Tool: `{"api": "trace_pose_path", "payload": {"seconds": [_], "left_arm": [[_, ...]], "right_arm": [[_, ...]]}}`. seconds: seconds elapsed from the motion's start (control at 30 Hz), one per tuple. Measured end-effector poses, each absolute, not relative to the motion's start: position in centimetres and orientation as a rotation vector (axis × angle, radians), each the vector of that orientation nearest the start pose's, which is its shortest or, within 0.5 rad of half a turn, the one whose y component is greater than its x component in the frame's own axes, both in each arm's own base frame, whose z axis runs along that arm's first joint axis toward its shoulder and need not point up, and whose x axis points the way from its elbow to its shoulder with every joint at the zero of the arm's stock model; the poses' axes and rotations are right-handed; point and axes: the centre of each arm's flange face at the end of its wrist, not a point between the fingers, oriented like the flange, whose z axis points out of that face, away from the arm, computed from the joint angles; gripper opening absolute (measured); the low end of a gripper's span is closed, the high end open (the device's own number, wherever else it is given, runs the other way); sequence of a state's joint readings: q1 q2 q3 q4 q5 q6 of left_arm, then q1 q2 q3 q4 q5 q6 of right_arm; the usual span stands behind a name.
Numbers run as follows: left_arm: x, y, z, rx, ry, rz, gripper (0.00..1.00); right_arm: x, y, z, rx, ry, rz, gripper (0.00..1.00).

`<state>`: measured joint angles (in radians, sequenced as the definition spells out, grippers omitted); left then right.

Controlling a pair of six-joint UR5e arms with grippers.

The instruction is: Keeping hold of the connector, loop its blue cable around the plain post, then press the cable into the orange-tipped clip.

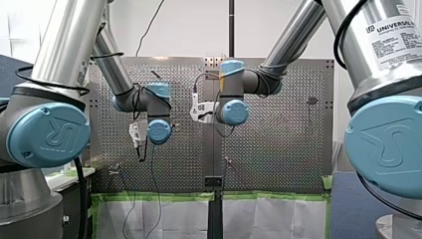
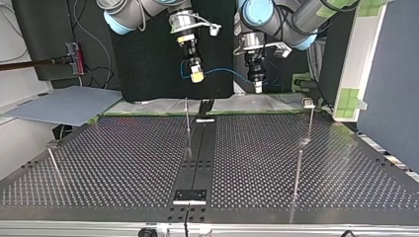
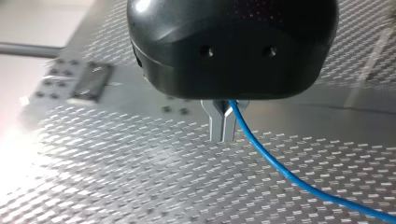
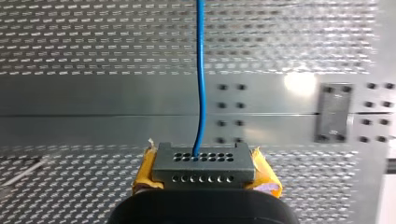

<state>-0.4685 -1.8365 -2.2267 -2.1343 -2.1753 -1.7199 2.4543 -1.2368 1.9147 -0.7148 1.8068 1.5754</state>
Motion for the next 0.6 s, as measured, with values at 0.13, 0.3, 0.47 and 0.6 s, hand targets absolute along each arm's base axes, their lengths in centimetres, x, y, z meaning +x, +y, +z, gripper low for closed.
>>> {"api": "trace_pose_path", "payload": {"seconds": [0.13,0.3,0.47,0.6], "left_arm": [[36.7,-26.7,19.5,-0.302,1.439,-0.046,0.0],[37.7,-26.6,22.8,-0.344,1.397,-0.021,0.0],[38.6,-26.2,26.4,-0.392,1.352,0.01,0.0],[39.1,-25.9,29.0,-0.414,1.321,0.016,0.0]], "right_arm": [[49.6,-26.5,25.6,1.594,-0.816,1.738,0.0],[50.1,-27.1,28.5,1.572,-0.807,1.761,0.0],[50.6,-28.0,30.3,1.57,-0.804,1.763,0.0],[50.9,-28.8,31.4,1.571,-0.803,1.762,0.0]]}}
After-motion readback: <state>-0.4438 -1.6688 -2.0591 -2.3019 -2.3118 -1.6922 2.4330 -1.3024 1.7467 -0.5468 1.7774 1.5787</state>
